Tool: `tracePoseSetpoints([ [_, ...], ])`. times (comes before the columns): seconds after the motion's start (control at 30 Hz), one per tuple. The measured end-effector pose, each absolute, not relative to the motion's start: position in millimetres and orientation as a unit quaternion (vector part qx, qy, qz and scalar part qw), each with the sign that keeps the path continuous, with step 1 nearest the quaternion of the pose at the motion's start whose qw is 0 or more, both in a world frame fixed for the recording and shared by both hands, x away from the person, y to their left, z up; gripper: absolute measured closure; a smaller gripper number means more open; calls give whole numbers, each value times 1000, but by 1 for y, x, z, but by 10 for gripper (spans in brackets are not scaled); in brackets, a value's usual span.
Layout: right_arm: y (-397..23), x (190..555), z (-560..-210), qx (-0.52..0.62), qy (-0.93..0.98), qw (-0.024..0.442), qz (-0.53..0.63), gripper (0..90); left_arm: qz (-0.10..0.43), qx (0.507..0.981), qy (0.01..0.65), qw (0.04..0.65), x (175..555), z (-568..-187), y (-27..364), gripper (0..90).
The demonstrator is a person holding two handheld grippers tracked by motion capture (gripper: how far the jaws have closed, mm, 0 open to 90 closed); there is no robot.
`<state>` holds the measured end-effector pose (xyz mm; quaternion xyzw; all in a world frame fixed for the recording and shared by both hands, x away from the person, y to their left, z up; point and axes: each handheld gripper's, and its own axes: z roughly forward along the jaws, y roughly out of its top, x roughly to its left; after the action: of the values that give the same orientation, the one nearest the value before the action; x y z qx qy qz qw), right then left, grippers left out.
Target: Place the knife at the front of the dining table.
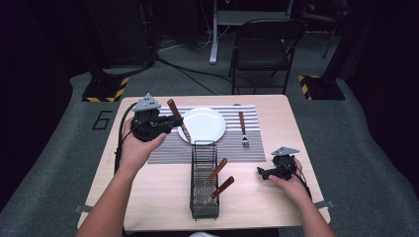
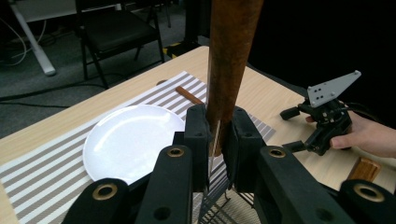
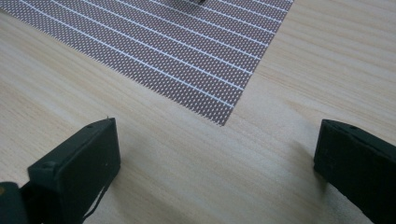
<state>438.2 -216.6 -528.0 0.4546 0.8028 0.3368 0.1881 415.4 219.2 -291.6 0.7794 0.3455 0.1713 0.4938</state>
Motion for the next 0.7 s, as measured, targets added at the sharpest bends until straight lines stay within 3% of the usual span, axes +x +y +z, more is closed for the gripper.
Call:
tracePoseSetpoints([
  [0.7, -217, 438, -528, 455, 803, 188, 337, 0, 186, 754, 407, 480, 437, -323, 257, 805],
])
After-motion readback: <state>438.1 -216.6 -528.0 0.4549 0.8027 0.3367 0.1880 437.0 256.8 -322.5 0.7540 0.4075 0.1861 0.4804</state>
